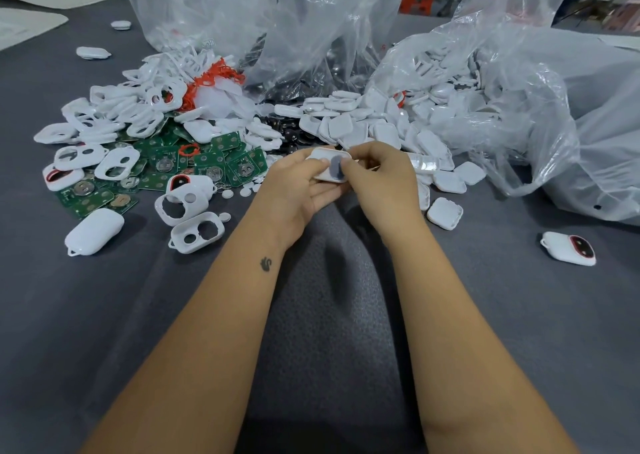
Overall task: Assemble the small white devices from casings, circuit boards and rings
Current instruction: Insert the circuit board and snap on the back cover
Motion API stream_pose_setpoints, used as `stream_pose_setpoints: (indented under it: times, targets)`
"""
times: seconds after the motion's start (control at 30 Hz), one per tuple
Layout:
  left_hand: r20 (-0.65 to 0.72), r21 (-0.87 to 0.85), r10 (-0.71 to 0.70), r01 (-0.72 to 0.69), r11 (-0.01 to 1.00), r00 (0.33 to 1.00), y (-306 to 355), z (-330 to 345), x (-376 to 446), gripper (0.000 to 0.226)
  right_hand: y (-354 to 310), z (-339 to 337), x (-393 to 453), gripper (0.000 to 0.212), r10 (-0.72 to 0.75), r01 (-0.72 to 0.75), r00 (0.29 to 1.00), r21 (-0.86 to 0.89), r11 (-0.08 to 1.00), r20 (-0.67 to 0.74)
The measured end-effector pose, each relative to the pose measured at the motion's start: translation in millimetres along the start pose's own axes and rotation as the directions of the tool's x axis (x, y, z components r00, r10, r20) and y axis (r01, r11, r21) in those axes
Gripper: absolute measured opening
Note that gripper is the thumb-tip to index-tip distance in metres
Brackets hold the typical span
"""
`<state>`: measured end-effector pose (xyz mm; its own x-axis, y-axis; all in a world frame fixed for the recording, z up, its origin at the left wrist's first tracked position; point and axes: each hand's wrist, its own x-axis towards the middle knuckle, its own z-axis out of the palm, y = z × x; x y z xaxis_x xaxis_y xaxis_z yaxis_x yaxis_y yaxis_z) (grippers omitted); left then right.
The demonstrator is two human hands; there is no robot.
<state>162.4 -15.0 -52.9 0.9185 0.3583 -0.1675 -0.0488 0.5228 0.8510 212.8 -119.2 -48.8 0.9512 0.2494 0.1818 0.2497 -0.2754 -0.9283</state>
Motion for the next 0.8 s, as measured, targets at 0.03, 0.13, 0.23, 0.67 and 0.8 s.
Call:
stream_pose_setpoints:
  times: [0.03,0.13,0.23,0.67,0.8]
  targets:
    - [0.000,0.001,0.007,-0.007,1.000,1.000,0,0,0,0.021,1,2,0,0.005,-0.018,0.018,1.000,-0.032,0.999,-0.013]
    - [0.021,0.035,0.054,-0.055,0.998,0.998,-2,0,-1,0.022,3,4,-1,0.008,-0.077,0.073,0.996,-0.095,0.993,-0.036]
    - [0.014,0.061,0.068,-0.069,0.996,0.998,-3,0,-1,0.022,4,6,-3,0.009,-0.099,0.094,0.994,-0.110,0.989,-0.040]
    - [-0.206,-0.242,0.039,-0.089,0.966,0.978,9,-6,1,0.023,7,5,-3,0.023,-0.020,0.003,0.989,-0.117,0.993,-0.147]
    - [-0.327,-0.328,0.159,-0.270,0.905,0.932,18,-8,-1,0.016,5,14,-7,0.023,-0.129,0.119,0.991,-0.226,0.967,-0.028]
